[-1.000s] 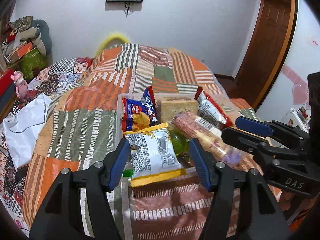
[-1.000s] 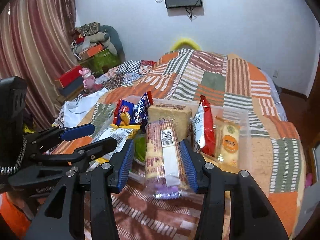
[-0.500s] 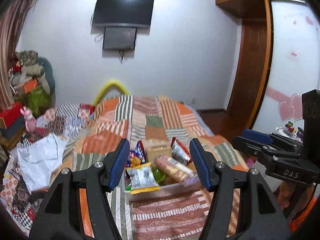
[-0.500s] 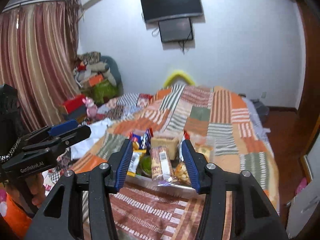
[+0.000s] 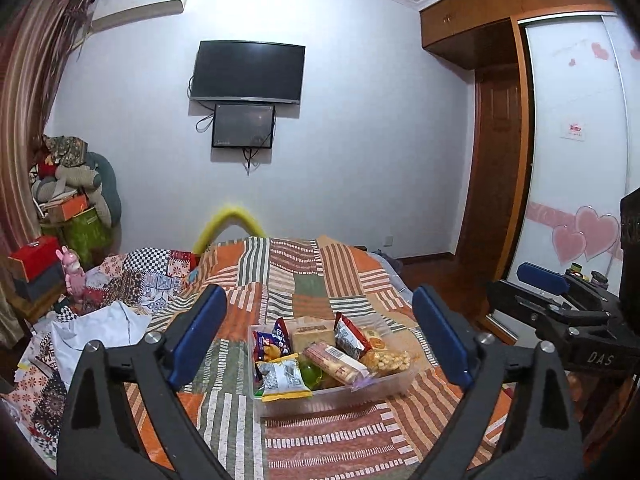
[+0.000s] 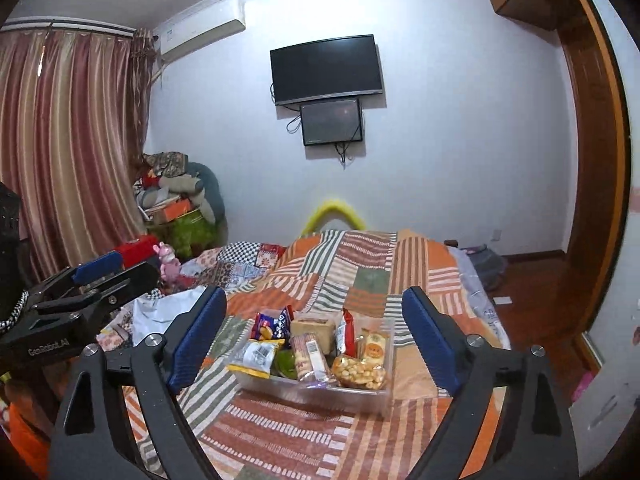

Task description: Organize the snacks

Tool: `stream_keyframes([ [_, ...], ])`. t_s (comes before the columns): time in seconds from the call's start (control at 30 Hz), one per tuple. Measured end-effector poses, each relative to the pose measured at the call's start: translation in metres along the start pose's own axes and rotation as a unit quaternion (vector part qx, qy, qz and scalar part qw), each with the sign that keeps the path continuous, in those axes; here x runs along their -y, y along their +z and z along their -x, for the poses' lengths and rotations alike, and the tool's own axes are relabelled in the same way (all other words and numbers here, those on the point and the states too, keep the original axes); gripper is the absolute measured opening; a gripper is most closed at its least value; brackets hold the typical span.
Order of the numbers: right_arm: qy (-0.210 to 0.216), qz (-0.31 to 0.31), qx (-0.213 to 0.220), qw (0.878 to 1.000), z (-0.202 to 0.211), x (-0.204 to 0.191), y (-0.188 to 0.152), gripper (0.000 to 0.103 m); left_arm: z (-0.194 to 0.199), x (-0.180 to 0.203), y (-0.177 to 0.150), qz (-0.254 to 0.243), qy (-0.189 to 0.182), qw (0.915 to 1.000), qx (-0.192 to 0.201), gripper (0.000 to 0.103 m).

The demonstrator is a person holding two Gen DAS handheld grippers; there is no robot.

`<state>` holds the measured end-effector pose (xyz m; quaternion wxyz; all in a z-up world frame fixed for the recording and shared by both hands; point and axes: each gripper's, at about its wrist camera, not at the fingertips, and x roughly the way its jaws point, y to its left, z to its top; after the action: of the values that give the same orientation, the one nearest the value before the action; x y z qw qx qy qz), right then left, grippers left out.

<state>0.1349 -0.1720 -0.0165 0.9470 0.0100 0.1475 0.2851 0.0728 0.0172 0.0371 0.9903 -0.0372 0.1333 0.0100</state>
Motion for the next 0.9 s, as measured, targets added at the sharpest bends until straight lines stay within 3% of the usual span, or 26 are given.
stream_keyframes([
  [0.1,-0.010,-0.002,0.007,1.000,0.001,0.000,0.000,0.103,0.004,0.002,-0.002,0.000,0.001,1.0000,0.002,0.101],
  [0.9,-0.022,0.008,0.011,1.000,0.012,-0.004,-0.005,0.103,0.009,0.000,-0.011,0.004,0.010,0.9999,-0.003,0.102],
])
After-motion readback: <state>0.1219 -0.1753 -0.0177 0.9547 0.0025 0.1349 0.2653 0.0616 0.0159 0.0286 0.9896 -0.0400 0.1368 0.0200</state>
